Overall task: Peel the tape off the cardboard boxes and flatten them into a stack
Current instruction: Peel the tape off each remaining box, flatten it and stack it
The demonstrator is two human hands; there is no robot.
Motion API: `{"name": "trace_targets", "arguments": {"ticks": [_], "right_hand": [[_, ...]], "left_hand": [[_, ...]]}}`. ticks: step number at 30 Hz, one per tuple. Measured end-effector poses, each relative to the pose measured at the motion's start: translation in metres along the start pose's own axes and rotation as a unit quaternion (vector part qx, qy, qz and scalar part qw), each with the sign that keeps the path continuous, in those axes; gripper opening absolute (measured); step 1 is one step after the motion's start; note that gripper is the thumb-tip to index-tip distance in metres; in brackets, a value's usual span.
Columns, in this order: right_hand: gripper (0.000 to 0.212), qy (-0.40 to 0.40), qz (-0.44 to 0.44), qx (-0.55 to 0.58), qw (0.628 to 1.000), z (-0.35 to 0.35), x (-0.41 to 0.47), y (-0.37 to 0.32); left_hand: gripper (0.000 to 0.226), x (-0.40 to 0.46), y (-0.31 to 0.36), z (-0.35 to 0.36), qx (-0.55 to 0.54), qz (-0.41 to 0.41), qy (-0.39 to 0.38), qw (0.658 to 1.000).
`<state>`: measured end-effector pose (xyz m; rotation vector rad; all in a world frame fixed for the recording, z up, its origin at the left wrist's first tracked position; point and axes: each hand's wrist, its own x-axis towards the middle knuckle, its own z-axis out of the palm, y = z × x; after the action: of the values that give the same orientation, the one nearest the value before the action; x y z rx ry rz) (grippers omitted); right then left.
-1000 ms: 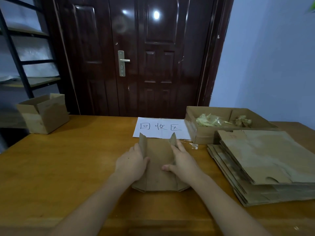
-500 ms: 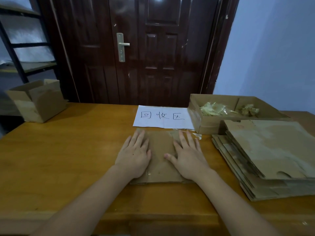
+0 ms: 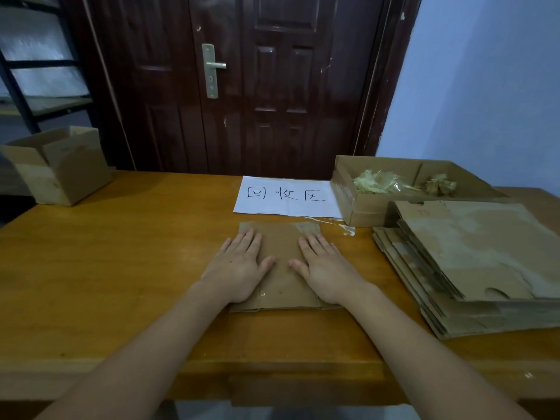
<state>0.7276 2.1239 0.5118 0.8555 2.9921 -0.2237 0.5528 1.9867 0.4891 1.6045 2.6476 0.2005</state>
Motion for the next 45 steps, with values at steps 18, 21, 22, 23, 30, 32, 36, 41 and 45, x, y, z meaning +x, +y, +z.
{"name": "trace_targets", "arguments": {"ticks": [18, 21, 22, 23, 30, 32, 36, 41, 45], "right_hand": [[0.074, -0.002, 0.064, -0.015, 0.998, 0.000, -0.017, -0.018], [0.077, 0.011, 0.093, -0.075, 0.993, -0.004, -0.029, -0.031], [0.080, 0.019, 0.102, -0.102, 0.989, -0.006, -0.031, -0.035], [0.082, 0.026, 0.109, -0.123, 0.986, -0.009, -0.033, -0.038], [0.080, -0.005, 0.118, -0.126, 0.985, -0.031, -0.031, -0.041], [0.069, -0.009, 0.116, -0.122, 0.986, -0.033, -0.028, -0.036], [0.062, 0.001, 0.106, -0.116, 0.988, -0.034, -0.029, -0.028], [0.067, 0.057, 0.090, -0.099, 0.989, -0.034, -0.033, -0.021], [0.063, 0.052, 0.098, -0.004, 0.994, -0.031, -0.042, -0.016]], "left_hand": [[0.088, 0.007, -0.006, -0.025, 0.044, 0.052, -0.066, 0.995], [0.083, 0.013, -0.002, -0.038, 0.083, 0.053, -0.090, 0.991], [0.076, 0.014, 0.001, -0.042, 0.100, 0.046, -0.080, 0.991], [0.069, 0.014, 0.005, -0.045, 0.119, 0.040, -0.061, 0.990], [0.061, -0.024, 0.034, -0.043, 0.131, 0.057, 0.042, 0.989], [0.095, -0.040, 0.041, -0.041, 0.080, 0.024, -0.013, 0.996], [0.127, -0.053, 0.044, -0.038, 0.060, -0.006, -0.076, 0.995], [0.107, -0.043, 0.014, -0.047, 0.035, -0.015, -0.081, 0.996], [0.095, -0.035, -0.005, -0.046, 0.024, -0.076, -0.066, 0.995]]}}
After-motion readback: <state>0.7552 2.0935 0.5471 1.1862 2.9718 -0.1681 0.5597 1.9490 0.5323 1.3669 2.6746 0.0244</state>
